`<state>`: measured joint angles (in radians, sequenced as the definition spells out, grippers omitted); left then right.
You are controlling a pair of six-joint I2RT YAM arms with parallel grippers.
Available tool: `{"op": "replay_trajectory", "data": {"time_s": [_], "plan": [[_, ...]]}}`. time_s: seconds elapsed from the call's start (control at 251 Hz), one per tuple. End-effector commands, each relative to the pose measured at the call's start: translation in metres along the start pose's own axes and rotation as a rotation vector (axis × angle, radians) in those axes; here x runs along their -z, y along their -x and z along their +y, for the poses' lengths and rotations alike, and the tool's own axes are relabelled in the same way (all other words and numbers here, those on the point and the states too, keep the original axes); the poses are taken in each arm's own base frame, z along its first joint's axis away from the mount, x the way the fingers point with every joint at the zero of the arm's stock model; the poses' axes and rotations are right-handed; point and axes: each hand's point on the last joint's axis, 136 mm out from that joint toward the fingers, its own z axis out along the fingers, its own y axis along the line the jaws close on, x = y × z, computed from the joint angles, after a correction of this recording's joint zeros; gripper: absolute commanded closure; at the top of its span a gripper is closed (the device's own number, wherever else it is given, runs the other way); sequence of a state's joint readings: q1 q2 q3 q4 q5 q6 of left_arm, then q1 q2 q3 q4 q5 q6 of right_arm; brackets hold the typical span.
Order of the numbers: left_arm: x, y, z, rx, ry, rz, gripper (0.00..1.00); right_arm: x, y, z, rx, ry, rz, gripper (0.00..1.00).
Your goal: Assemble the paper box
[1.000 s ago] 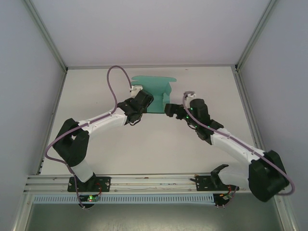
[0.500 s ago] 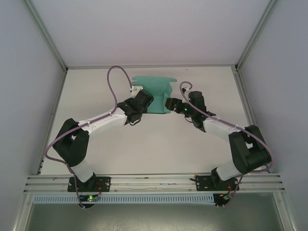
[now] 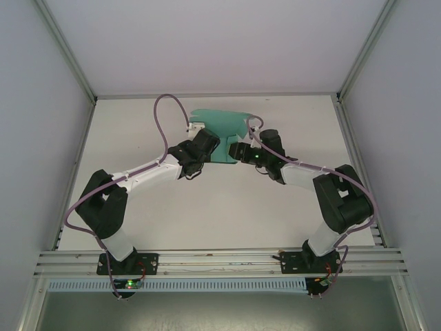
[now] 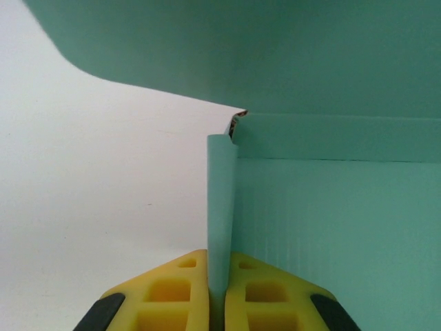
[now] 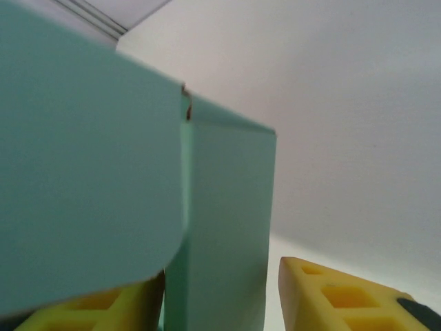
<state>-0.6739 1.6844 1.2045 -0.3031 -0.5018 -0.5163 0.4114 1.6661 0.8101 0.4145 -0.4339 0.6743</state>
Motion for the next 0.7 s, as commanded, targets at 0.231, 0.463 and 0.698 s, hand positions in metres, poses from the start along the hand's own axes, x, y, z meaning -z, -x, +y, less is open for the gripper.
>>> {"op": "replay_trajectory", "data": {"time_s": [0.231,0.463,0.698], "plan": [[0.004,0.019,-0.004,0.021,-0.007,-0.05,1.0,0.011,0.002,-0.038,0.064,-0.322,-0.014,0.86],[0.006,0.015,-0.008,0.016,-0.025,-0.036,1.0,0.041,0.021,-0.076,0.179,-0.803,-0.096,0.89],[0.006,0.014,-0.011,0.019,-0.033,-0.031,1.0,0.036,0.04,-0.079,0.283,-0.98,-0.103,1.0]]}}
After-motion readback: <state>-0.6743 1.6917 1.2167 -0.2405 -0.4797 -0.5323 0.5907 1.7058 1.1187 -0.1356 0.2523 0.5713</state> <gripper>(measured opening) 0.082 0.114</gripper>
